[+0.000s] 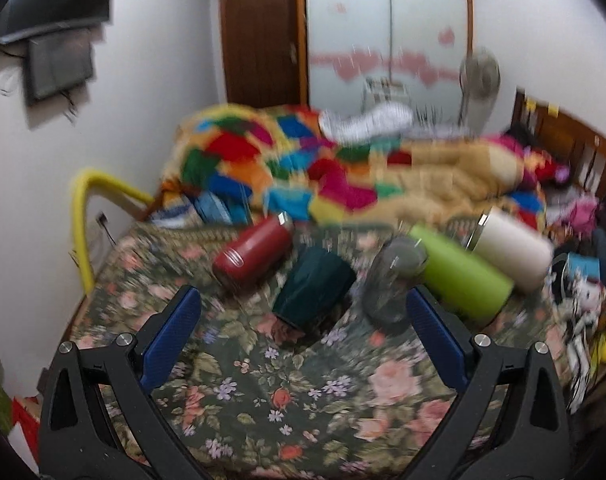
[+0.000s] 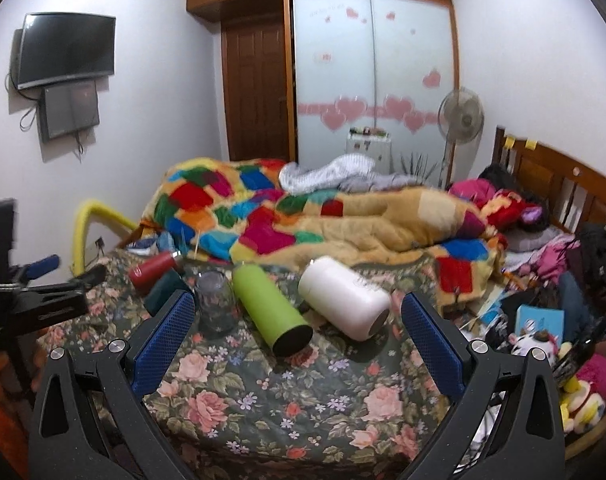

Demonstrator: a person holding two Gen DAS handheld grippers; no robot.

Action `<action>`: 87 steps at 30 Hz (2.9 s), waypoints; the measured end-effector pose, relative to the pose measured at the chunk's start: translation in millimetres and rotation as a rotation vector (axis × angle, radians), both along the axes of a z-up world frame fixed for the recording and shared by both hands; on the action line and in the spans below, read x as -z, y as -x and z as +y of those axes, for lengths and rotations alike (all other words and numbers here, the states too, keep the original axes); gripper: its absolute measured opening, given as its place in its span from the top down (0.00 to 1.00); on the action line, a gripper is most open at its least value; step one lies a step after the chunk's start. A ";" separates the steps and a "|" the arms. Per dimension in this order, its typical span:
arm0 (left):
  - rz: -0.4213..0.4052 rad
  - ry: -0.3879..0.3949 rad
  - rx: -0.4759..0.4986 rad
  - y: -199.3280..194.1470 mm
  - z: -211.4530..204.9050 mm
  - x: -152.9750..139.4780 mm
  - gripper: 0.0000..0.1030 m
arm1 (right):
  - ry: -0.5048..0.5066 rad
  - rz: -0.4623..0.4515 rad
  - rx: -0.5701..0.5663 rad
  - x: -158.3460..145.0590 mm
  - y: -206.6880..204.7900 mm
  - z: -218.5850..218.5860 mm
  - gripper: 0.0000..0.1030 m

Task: Flip cup upright
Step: 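Reach the left gripper down to the teal mug lying on its side, then close the left gripper on the teal mug's body and lift it, then lower the teal mug onto the bed and open the left gripper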

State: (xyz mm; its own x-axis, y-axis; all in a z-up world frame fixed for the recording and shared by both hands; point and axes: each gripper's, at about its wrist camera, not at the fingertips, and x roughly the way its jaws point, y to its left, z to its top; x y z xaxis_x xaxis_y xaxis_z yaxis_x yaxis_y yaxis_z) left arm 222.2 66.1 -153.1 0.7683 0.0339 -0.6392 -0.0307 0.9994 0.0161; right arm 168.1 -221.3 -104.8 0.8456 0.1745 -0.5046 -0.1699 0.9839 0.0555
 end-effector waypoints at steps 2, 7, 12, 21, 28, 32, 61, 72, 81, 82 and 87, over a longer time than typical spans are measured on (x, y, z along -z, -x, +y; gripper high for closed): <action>0.082 0.010 0.025 -26.3 6.6 25.4 0.00 | 0.019 0.038 0.008 11.9 -14.4 2.1 0.00; 0.192 0.002 0.071 -72.0 16.2 72.8 0.02 | 0.059 0.115 0.002 38.0 -38.5 8.6 0.00; 0.234 0.037 0.128 -101.9 16.7 96.9 0.07 | 0.078 0.169 0.002 56.2 -55.7 16.7 0.00; 0.261 0.040 0.214 -129.8 3.8 117.0 0.26 | 0.071 0.219 -0.003 69.1 -71.0 20.7 0.00; 0.252 0.002 0.167 -125.4 -0.8 118.5 0.30 | 0.056 0.222 -0.009 64.6 -68.9 16.4 0.00; 0.247 0.001 0.148 -105.8 0.0 111.2 0.30 | 0.050 0.215 -0.018 59.3 -64.0 15.9 0.00; 0.122 0.045 0.321 7.5 -134.5 21.3 0.30 | -0.034 0.080 -0.062 16.3 11.9 -14.8 0.00; 0.236 0.029 0.310 -15.7 -161.1 90.0 0.30 | -0.038 0.146 -0.049 36.1 6.4 -28.6 0.00; 0.275 0.025 0.287 -25.8 -160.3 115.6 0.30 | -0.044 0.207 -0.054 53.5 -6.7 -26.2 0.00; 0.282 0.031 0.286 -26.0 -159.9 117.7 0.30 | -0.045 0.213 -0.055 54.9 -8.3 -25.7 0.00; 0.286 0.041 0.294 -24.1 -159.8 120.3 0.30 | -0.043 0.232 -0.061 59.0 -12.2 -22.5 0.00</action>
State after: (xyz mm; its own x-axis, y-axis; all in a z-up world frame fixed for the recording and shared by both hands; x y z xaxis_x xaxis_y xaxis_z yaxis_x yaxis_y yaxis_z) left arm 246.3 -93.8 -273.4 0.5324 -0.1907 -0.8247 0.2566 0.9648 -0.0574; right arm 180.2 -243.8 -163.8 0.6950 0.2471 -0.6753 -0.2069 0.9681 0.1413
